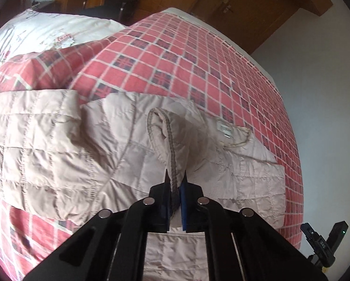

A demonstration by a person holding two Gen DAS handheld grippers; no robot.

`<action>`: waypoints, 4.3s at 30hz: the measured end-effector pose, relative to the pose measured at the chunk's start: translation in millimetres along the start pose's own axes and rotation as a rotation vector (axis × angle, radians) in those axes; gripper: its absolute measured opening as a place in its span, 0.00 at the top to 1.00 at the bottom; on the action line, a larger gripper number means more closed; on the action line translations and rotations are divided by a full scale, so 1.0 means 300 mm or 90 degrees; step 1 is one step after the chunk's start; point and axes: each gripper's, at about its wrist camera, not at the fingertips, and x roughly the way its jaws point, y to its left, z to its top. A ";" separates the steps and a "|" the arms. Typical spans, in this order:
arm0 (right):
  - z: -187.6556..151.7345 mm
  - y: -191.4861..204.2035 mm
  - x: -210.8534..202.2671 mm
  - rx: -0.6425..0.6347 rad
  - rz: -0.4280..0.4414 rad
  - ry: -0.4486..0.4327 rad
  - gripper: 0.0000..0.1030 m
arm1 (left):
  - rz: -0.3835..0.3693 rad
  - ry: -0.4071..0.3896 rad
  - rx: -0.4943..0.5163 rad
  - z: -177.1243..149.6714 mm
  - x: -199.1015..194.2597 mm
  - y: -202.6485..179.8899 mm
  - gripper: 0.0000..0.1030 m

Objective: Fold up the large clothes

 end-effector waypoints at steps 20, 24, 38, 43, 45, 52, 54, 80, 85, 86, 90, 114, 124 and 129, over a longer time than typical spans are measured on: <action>0.032 0.185 0.273 -0.080 -0.103 0.109 0.53 | 0.032 0.006 0.020 0.010 -0.010 0.072 0.66; 0.053 0.318 0.265 -0.117 -0.046 0.103 0.53 | 0.015 0.033 0.071 -0.013 0.045 -0.033 0.60; -0.023 0.370 0.514 -0.155 -0.089 0.196 0.49 | 0.055 0.098 0.131 -0.067 0.254 -0.034 0.61; -0.001 0.401 0.461 -0.131 -0.065 0.181 0.48 | 0.033 0.066 0.096 -0.048 0.137 -0.002 0.60; 0.002 0.434 0.404 -0.137 -0.039 0.157 0.48 | 0.013 0.029 0.080 -0.041 0.039 0.048 0.53; -0.037 0.563 0.356 -0.174 0.016 0.154 0.45 | 0.091 -0.056 -0.032 -0.021 -0.233 0.420 0.47; -0.054 0.593 0.364 -0.183 0.021 0.160 0.45 | 0.125 -0.068 -0.070 -0.034 -0.284 0.539 0.47; -0.120 0.630 0.472 -0.197 -0.021 0.202 0.45 | 0.081 -0.225 -0.485 -0.083 -0.392 1.337 0.58; -0.120 0.628 0.472 -0.202 -0.028 0.201 0.45 | 0.079 -0.237 -0.505 -0.093 -0.397 1.366 0.78; -0.120 0.627 0.473 -0.201 -0.029 0.201 0.45 | 0.078 -0.242 -0.505 -0.095 -0.400 1.366 0.84; -0.118 0.613 0.469 -0.197 -0.033 0.200 0.45 | 0.075 -0.277 -0.478 -0.090 -0.441 1.328 0.94; -0.100 0.472 0.347 -0.151 -0.037 0.159 0.45 | -0.067 -0.266 0.039 0.044 -0.400 0.228 0.96; -0.103 0.405 0.306 -0.126 -0.043 0.148 0.45 | -0.044 -0.144 0.181 -0.067 -0.102 -0.058 0.96; -0.097 0.385 0.298 -0.119 -0.044 0.146 0.44 | -0.053 -0.063 0.212 -0.097 0.019 -0.087 0.94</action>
